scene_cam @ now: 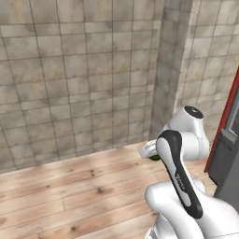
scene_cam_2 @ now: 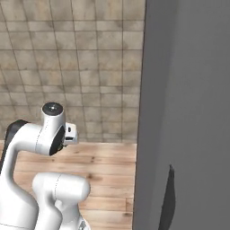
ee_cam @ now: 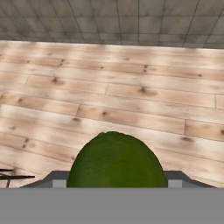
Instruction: Place the lime in the correct fridge rack based on whether it is a fruit or vegetable. Finally, close the fridge door.
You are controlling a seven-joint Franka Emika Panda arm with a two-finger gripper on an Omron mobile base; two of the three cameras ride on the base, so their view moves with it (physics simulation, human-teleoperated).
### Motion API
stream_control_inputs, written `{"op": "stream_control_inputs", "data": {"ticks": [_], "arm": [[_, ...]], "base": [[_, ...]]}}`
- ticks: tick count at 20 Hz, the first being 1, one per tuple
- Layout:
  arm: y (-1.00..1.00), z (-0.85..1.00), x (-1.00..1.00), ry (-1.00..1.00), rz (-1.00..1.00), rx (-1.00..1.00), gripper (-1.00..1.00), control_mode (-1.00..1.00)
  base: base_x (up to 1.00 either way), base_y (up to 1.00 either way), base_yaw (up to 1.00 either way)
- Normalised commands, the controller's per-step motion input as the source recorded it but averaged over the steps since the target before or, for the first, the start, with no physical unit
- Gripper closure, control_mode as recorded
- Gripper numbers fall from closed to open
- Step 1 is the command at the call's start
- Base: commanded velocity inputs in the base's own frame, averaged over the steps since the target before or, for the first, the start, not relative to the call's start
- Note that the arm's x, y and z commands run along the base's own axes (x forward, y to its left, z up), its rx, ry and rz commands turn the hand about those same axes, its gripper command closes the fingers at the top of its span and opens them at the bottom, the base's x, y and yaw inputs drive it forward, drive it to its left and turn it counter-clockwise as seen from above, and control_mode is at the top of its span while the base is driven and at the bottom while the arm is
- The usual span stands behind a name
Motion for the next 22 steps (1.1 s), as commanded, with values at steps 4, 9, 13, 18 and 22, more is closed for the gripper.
{"op": "stream_control_inputs", "data": {"ticks": [4, 9, 13, 18, 22], "arm": [[0.00, 0.00, 0.00, 0.00, 0.00, 0.00, 1.00, 1.00], [0.00, 0.00, 0.00, 0.00, 0.00, 0.00, 1.00, 1.00], [0.00, 0.00, 0.00, 0.00, 0.00, 0.00, 1.00, 1.00], [0.00, 0.00, 0.00, 0.00, 0.00, 0.00, 1.00, 1.00], [0.00, 0.00, 0.00, 0.00, 0.00, 0.00, 1.00, 1.00]], "base": [[1.00, 0.26, 0.00], [1.00, 0.17, -0.09], [1.00, 0.16, -0.40], [0.88, 0.29, -0.64], [0.48, 0.16, -0.79]]}}
